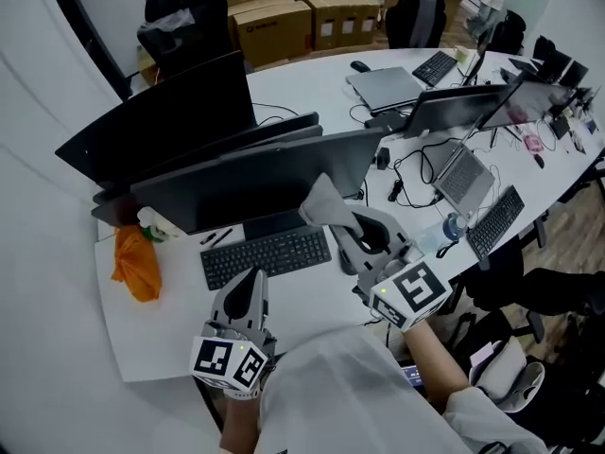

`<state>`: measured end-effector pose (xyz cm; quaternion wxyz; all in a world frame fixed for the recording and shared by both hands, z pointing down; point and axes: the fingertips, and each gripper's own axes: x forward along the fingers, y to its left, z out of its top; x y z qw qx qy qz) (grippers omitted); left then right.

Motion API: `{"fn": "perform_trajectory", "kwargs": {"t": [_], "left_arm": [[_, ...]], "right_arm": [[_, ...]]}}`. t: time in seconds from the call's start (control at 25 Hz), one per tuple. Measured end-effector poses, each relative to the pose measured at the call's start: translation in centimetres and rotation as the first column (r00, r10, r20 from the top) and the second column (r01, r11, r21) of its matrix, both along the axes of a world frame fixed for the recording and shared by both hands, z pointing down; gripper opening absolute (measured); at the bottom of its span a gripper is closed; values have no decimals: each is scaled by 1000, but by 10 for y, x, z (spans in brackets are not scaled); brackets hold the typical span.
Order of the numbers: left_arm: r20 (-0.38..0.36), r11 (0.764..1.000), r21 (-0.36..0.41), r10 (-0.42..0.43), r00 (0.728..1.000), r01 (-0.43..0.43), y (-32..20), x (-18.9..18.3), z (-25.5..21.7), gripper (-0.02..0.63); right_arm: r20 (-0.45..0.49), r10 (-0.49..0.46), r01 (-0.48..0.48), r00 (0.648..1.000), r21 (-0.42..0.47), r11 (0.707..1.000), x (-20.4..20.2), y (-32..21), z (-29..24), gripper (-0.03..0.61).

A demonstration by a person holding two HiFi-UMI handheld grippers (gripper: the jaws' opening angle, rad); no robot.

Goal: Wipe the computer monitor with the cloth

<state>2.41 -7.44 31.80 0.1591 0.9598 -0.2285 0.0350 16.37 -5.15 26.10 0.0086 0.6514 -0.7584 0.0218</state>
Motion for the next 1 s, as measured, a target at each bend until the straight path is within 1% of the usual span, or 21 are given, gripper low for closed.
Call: {"fn": "perform_trajectory", "kwargs": {"t": [0.16, 0.28, 0.64, 0.76, 1.0], "left_arm": [[19, 1000, 29, -12, 1000, 11, 0, -3, 0, 20], [28, 998, 53, -22, 999, 21, 3, -4, 0, 18], [59, 997, 73, -43, 997, 38, 4, -3, 7, 20], [64, 996, 80, -39, 997, 33, 3, -1, 7, 20], [69, 996, 85, -35, 997, 29, 3, 5, 11, 20]], "right_arm": [[3, 57, -57, 998, 28, 998, 9, 16, 12, 31], [0, 77, -77, 997, 19, 997, 12, 28, 24, 31], [31, 59, -57, 998, -49, 997, 5, 36, 58, 31], [39, 57, -55, 998, -55, 997, 2, 32, 61, 31], [23, 41, -39, 999, -71, 997, 3, 29, 64, 31]]}}
